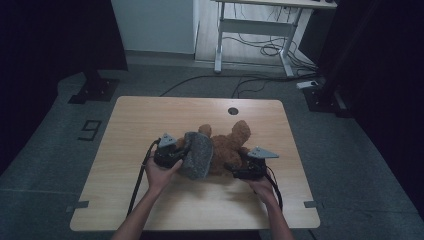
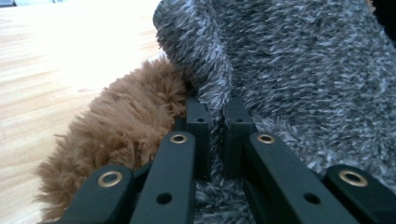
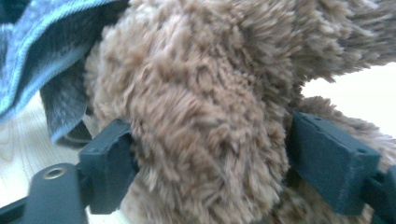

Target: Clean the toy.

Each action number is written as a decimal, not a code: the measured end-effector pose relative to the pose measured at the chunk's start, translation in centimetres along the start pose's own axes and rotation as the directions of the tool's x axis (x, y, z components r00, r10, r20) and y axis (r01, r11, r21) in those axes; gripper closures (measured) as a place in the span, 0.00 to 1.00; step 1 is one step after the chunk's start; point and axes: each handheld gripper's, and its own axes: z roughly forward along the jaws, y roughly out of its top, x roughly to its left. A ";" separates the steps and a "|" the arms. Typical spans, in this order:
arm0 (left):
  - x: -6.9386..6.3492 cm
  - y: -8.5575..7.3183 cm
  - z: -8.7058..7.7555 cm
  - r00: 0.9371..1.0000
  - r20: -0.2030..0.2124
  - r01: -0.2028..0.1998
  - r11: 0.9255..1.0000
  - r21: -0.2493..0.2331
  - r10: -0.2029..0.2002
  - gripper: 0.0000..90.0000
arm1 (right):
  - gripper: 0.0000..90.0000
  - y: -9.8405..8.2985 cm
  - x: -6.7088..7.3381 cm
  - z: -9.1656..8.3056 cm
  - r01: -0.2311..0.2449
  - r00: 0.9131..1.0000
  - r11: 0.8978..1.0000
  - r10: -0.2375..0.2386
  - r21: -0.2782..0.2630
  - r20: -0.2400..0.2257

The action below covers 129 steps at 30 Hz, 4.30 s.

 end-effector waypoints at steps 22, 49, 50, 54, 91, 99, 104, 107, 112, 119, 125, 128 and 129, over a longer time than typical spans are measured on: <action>-4.5 3.6 -3.1 0.992 0.077 -0.088 0.992 -0.088 0.095 0.93 | 0.58 -0.9 0.8 0.4 0.035 0.999 0.999 -0.035 -0.006 -0.040; -4.7 4.6 0.4 0.984 -0.083 -0.158 0.987 0.037 0.160 0.92 | 0.63 -1.9 2.4 -0.2 0.100 0.994 0.995 -0.100 0.007 0.044; -4.3 4.4 -0.3 0.985 -0.080 -0.151 0.988 0.027 0.153 0.92 | 0.63 -1.8 2.4 -0.2 0.099 0.994 0.995 -0.099 0.007 0.045; -3.0 3.6 -2.7 0.982 -0.129 -0.138 0.990 -0.001 0.137 0.92 | 0.63 -1.9 2.3 -0.2 0.088 0.995 0.996 -0.088 0.009 0.042; -5.8 4.7 0.7 0.966 -0.121 -0.226 0.973 0.039 0.229 0.92 | 0.64 -2.0 2.4 -0.2 0.094 0.994 0.995 -0.095 0.020 0.061; 0.2 2.0 -3.7 0.984 -0.150 -0.089 0.994 0.057 0.097 0.92 | 0.64 -2.0 2.0 -0.1 0.060 0.997 0.998 -0.060 0.009 0.057; 2.7 0.7 -4.4 0.986 -0.163 -0.012 0.998 0.057 0.021 0.92 | 0.64 -1.9 2.3 -0.1 0.075 0.995 0.997 -0.076 0.014 0.068; 3.5 0.6 -4.6 0.985 -0.169 0.019 0.998 0.058 -0.009 0.92 | 0.64 -1.9 2.2 -0.1 0.072 0.995 0.997 -0.073 0.012 0.068; 2.1 1.7 -3.2 0.991 -0.135 0.000 0.999 0.051 0.007 0.93 | 0.64 -1.8 2.2 0.0 0.067 0.995 0.998 -0.068 0.008 0.071; -2.0 4.2 0.0 0.997 -0.048 -0.058 0.997 0.047 0.061 0.93 | 0.64 -1.9 2.3 0.0 0.075 0.995 0.997 -0.075 0.006 0.072; -5.2 4.1 3.7 0.994 -0.013 -0.104 0.989 0.101 0.106 0.93 | 0.64 -1.9 2.4 0.0 0.088 0.993 0.996 -0.089 0.013 0.077; -4.4 3.9 3.3 0.996 0.001 -0.086 0.992 0.098 0.086 0.93 | 0.64 -2.0 2.2 -0.1 0.082 0.994 0.997 -0.082 0.009 0.071; -4.1 3.8 3.1 0.997 0.002 -0.081 0.992 0.098 0.081 0.93 | 0.64 -1.9 2.3 0.0 0.088 0.993 0.996 -0.088 0.009 0.073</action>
